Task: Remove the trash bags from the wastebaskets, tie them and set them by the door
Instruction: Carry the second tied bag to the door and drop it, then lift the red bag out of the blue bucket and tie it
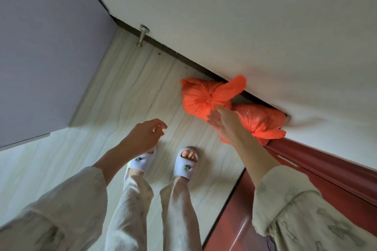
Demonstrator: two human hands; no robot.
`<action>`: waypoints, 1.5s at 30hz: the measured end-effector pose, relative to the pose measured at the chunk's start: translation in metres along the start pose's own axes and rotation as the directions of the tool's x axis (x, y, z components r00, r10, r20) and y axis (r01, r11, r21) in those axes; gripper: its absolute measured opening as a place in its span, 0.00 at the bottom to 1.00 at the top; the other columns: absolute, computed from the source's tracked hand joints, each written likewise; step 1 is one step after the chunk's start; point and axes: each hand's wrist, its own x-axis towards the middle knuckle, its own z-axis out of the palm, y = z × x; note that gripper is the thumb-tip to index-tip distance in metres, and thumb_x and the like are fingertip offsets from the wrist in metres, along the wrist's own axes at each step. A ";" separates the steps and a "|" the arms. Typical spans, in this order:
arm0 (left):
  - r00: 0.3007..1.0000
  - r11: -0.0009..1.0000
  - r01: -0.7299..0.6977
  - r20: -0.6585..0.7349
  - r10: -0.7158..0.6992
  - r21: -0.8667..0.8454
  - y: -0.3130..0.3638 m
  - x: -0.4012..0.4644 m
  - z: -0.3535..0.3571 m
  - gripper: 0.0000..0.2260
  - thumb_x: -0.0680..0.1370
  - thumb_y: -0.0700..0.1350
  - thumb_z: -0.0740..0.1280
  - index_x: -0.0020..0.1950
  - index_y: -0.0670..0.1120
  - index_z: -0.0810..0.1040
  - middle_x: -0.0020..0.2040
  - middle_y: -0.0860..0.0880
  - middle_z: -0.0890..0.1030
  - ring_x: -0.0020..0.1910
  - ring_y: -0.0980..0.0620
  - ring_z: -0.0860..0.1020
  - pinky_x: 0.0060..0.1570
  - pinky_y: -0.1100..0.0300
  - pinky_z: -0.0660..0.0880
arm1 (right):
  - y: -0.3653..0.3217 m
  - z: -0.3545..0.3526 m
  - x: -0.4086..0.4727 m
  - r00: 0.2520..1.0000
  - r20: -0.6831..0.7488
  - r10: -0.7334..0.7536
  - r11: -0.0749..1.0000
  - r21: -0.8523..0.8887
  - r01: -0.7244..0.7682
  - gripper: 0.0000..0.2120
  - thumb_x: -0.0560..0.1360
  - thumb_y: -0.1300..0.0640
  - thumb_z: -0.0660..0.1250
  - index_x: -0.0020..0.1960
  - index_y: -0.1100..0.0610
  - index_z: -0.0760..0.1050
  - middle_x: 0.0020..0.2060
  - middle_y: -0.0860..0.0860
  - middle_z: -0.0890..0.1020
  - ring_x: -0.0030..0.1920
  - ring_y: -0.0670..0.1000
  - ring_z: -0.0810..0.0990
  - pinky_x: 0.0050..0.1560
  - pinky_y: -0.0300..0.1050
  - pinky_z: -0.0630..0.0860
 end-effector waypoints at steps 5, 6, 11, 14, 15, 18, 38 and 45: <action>1.000 0.998 0.017 -0.020 -0.018 -0.061 0.023 -0.072 -0.021 0.11 0.79 0.44 0.56 0.56 0.46 0.76 0.46 0.49 0.81 0.45 0.46 0.80 0.36 0.73 0.69 | 0.003 0.017 -0.118 0.997 0.082 -0.001 0.980 -0.196 0.017 0.14 0.80 0.59 0.53 0.63 0.62 0.69 0.64 0.61 0.74 0.65 0.60 0.73 0.66 0.51 0.68; 0.999 0.996 0.021 -0.037 -0.024 -0.090 0.027 -0.090 -0.026 0.11 0.79 0.44 0.56 0.56 0.46 0.77 0.47 0.48 0.81 0.45 0.47 0.80 0.34 0.74 0.70 | 0.003 0.020 -0.143 0.994 0.113 0.005 0.973 -0.229 0.021 0.13 0.80 0.59 0.53 0.61 0.61 0.70 0.63 0.61 0.75 0.65 0.60 0.74 0.64 0.50 0.68; 0.983 0.954 0.031 -0.164 -0.083 -0.297 0.040 -0.185 -0.047 0.11 0.78 0.40 0.57 0.53 0.44 0.78 0.45 0.47 0.80 0.39 0.49 0.79 0.34 0.75 0.70 | 0.006 0.033 -0.243 0.976 0.216 -0.031 0.886 -0.447 0.127 0.09 0.79 0.57 0.54 0.53 0.58 0.72 0.47 0.56 0.80 0.49 0.56 0.79 0.48 0.44 0.74; 0.962 0.885 0.000 -0.243 -0.127 -0.465 0.029 -0.243 -0.051 0.11 0.78 0.36 0.56 0.52 0.41 0.77 0.43 0.45 0.79 0.34 0.54 0.76 0.39 0.67 0.73 | 0.006 0.054 -0.289 0.956 0.275 -0.104 0.841 -0.489 0.232 0.09 0.79 0.58 0.54 0.46 0.56 0.73 0.39 0.53 0.80 0.41 0.53 0.79 0.43 0.42 0.74; 0.954 0.869 0.002 -0.258 -0.150 -0.495 0.023 -0.262 -0.050 0.11 0.78 0.35 0.56 0.53 0.39 0.77 0.42 0.44 0.79 0.34 0.54 0.76 0.36 0.69 0.72 | 0.009 0.064 -0.304 0.948 0.297 -0.114 0.829 -0.497 0.255 0.11 0.79 0.59 0.54 0.43 0.56 0.72 0.38 0.53 0.79 0.38 0.51 0.78 0.41 0.41 0.73; 0.935 0.806 -0.008 -0.291 -0.204 -0.591 -0.003 -0.321 -0.046 0.11 0.78 0.34 0.55 0.54 0.38 0.76 0.39 0.45 0.78 0.30 0.58 0.76 0.29 0.75 0.71 | 0.032 0.097 -0.348 0.930 0.359 -0.082 0.777 -0.561 0.285 0.13 0.81 0.59 0.52 0.40 0.54 0.70 0.35 0.52 0.77 0.33 0.48 0.76 0.36 0.39 0.70; 0.527 0.519 -0.247 -0.563 -0.636 -0.818 -0.366 -0.683 -0.108 0.09 0.79 0.38 0.55 0.52 0.43 0.75 0.41 0.47 0.79 0.37 0.54 0.78 0.35 0.71 0.72 | 0.357 0.405 -0.583 0.639 0.715 0.284 0.335 -0.698 0.633 0.13 0.81 0.56 0.53 0.46 0.57 0.74 0.39 0.53 0.81 0.39 0.51 0.79 0.43 0.42 0.75; 0.456 0.492 -0.312 -0.582 -0.673 -0.813 -0.440 -0.708 -0.187 0.09 0.79 0.40 0.56 0.51 0.46 0.75 0.43 0.47 0.80 0.40 0.53 0.78 0.41 0.62 0.72 | 0.389 0.537 -0.612 0.564 0.767 0.307 0.273 -0.638 0.720 0.13 0.81 0.55 0.53 0.47 0.58 0.75 0.40 0.53 0.81 0.40 0.51 0.80 0.44 0.43 0.76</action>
